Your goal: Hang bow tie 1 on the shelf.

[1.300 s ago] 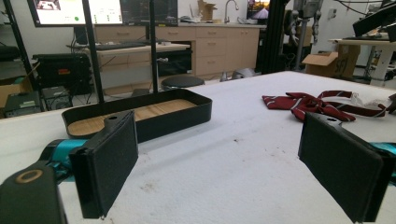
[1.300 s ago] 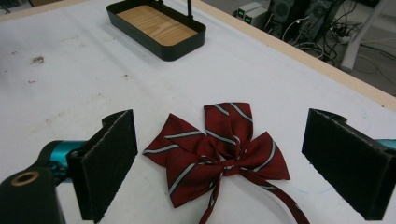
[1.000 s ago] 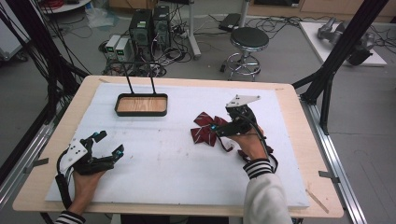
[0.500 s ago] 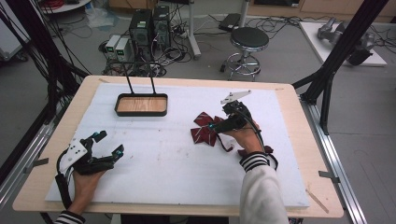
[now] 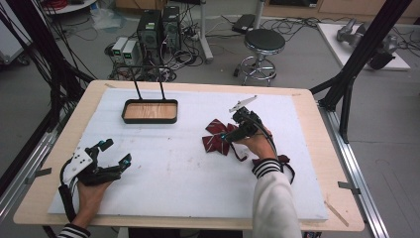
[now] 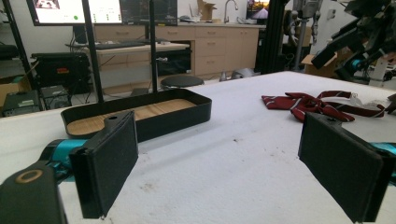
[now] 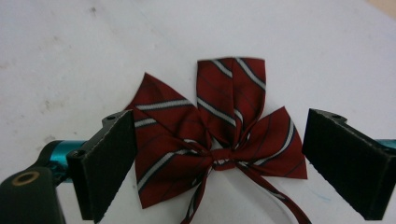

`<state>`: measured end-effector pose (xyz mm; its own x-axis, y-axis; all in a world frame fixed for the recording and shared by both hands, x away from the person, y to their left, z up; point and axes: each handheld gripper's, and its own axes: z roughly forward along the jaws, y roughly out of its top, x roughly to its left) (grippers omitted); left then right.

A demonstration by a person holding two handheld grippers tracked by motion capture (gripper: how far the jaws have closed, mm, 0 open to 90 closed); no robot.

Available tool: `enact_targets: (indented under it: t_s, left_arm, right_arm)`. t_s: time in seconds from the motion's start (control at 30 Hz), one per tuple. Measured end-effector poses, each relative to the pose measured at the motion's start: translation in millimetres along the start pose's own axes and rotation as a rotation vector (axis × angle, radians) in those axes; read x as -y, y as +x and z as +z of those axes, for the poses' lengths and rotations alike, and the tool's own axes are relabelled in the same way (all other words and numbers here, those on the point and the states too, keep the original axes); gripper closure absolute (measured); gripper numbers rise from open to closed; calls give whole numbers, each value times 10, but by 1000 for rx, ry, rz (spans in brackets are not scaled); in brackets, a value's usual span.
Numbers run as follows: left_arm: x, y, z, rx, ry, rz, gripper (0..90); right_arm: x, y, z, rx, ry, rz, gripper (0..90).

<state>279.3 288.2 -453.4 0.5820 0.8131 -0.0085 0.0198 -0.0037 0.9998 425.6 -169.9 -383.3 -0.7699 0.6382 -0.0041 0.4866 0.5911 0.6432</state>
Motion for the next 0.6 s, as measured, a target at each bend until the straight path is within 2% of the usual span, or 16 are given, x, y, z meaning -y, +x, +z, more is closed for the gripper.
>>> enact_targets:
  t_s: [0.13, 0.27, 0.5, 0.6]
  left_arm:
    - [0, 0, -1, 0, 2, 1, 124]
    - [1, 0, -1, -1, -1, -1, 125]
    - [0, 1, -1, -1, 0, 0, 125]
    - [0, 1, -1, -1, 1, 1, 125]
  right_arm:
    - [2, 1, 54, -13, 27, -8, 94]
    - [7, -33, 99, 4, 35, 2, 94]
    - [31, -66, 139, 3, 59, 14, 95]
    - [36, -69, 163, 0, 81, 19, 153]
